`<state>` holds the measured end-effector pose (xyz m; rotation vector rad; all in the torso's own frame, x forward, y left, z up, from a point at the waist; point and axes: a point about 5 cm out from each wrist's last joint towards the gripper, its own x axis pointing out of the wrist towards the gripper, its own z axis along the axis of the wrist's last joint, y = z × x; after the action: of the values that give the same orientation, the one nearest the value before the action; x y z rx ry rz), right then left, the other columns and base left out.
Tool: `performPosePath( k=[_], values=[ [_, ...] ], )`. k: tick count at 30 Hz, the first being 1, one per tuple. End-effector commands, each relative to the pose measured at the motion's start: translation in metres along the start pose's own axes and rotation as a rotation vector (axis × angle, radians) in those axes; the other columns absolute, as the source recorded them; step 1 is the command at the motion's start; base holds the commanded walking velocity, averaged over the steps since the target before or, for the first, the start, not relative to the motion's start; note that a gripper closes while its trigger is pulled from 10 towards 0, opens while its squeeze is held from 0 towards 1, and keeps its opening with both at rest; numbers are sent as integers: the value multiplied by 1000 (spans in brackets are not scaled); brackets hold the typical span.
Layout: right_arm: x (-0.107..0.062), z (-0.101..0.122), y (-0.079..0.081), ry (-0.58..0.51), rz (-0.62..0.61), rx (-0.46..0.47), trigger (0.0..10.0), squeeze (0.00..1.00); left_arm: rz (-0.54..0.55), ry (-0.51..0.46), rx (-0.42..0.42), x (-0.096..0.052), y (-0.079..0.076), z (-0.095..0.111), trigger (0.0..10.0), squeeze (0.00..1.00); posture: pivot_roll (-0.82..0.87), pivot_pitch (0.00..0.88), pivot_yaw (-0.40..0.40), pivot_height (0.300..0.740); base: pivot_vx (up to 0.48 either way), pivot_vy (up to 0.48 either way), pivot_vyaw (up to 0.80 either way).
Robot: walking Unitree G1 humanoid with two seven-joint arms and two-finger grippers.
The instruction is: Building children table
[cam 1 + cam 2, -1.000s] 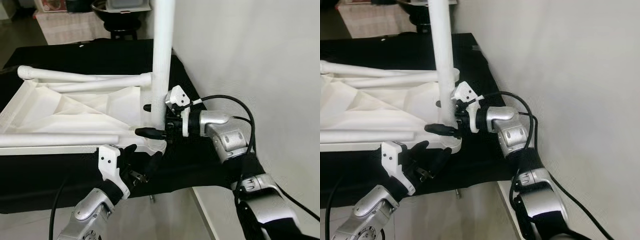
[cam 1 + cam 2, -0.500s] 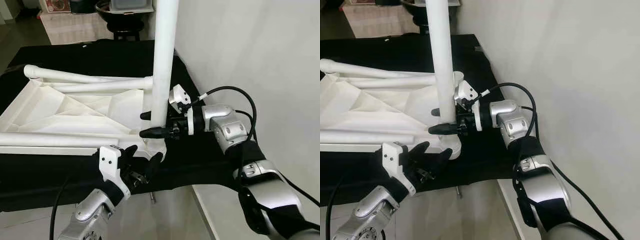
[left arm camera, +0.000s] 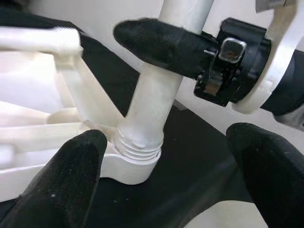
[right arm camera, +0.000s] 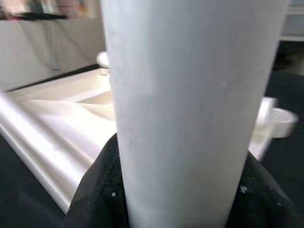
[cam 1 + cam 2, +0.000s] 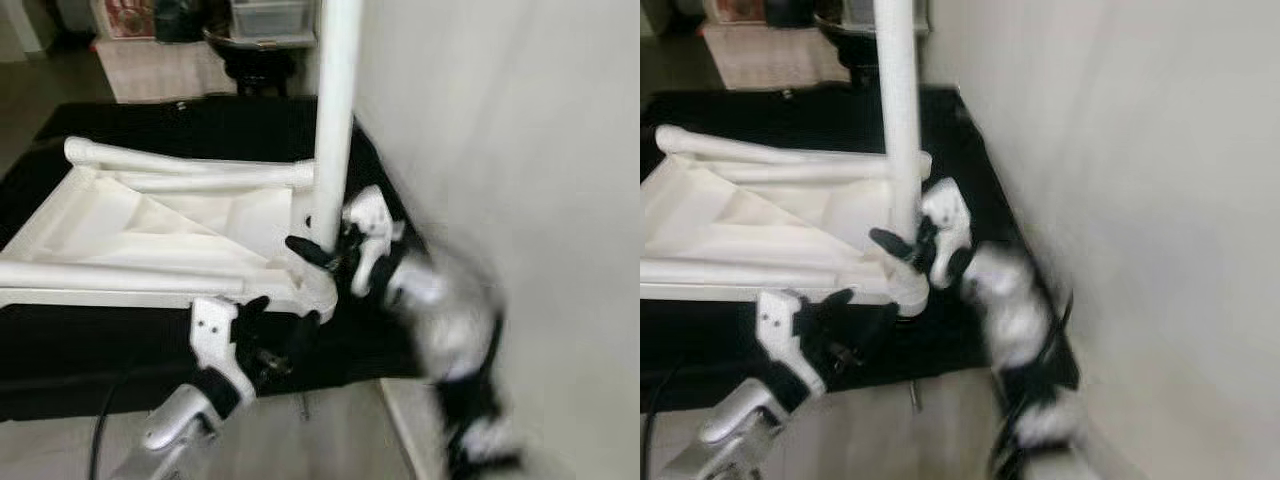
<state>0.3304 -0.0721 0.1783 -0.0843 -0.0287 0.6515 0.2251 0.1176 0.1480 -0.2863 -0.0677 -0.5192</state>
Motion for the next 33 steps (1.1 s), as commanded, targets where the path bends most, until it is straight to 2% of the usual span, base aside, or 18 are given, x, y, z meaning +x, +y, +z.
performPosePath(
  k=[1,8,9,12,13,14,15,16,17,19,20,22,24,25,26,27,33],
  values=[
    [-5,-35,-7,185,-53,20,0,0,-1,26,-3,-3,3,-3,10000,0,-24,118,-51,740,0,0,0],
    [0,-37,-14,205,-62,66,0,0,-2,28,-5,-2,2,-4,10000,0,-10,114,-64,740,0,0,0],
    [3,-32,-14,203,-23,70,10000,0,12,21,-2,-3,2,-4,10000,0,-6,114,-66,740,0,0,0],
    [5,-27,-16,193,-25,60,10000,0,17,20,-1,-4,2,-4,10000,0,-1,111,-66,740,0,0,0],
    [7,-20,-17,170,32,63,10000,86,19,20,0,-4,2,-4,10000,0,0,110,-66,740,0,0,0],
    [8,-14,-18,150,87,44,10000,827,19,21,0,-4,2,-4,10000,0,3,108,-65,740,0,0,0],
    [9,-9,-18,137,155,24,10000,969,19,23,0,-4,2,-4,10000,0,1,106,-64,740,0,0,0],
    [9,-4,-21,124,244,-15,10000,1000,17,25,-1,-4,2,-5,10000,0,1,106,-64,740,0,0,0],
    [9,-4,-21,124,244,-15,10000,1000,17,25,-1,-4,2,-5,10000,0,1,106,-64,740,0,0,0],
    [6,2,-26,115,368,-75,10000,1000,14,27,-2,-4,1,-5,10000,0,3,107,-67,740,0,0,0],
    [6,2,-26,115,368,-75,10000,1000,14,27,-2,-4,1,-5,10000,0,3,107,-67,740,0,0,0],
    [2,12,-38,103,515,-105,10000,1000,12,28,-4,-4,0,-5,10000,0,6,111,-70,740,0,0,0],
    [2,12,-38,103,515,-105,10000,1000,12,28,-4,-4,0,-5,10000,0,6,111,-70,740,0,0,0],
    [3,16,-44,109,549,-102,10000,125,14,27,-5,-4,0,-5,10000,0,7,112,-70,740,0,0,0],
    [3,16,-44,109,549,-102,10000,125,14,27,-5,-4,0,-5,10000,0,7,112,-70,740,0,0,0],
    [4,18,-48,113,564,-100,10000,0,14,26,-4,-4,-1,-5,10000,0,13,114,-71,740,0,0,0],
    [8,25,-53,121,632,-82,10000,0,14,27,-4,-6,-1,-5,10000,0,20,117,-66,740,0,0,0]
  ],
)
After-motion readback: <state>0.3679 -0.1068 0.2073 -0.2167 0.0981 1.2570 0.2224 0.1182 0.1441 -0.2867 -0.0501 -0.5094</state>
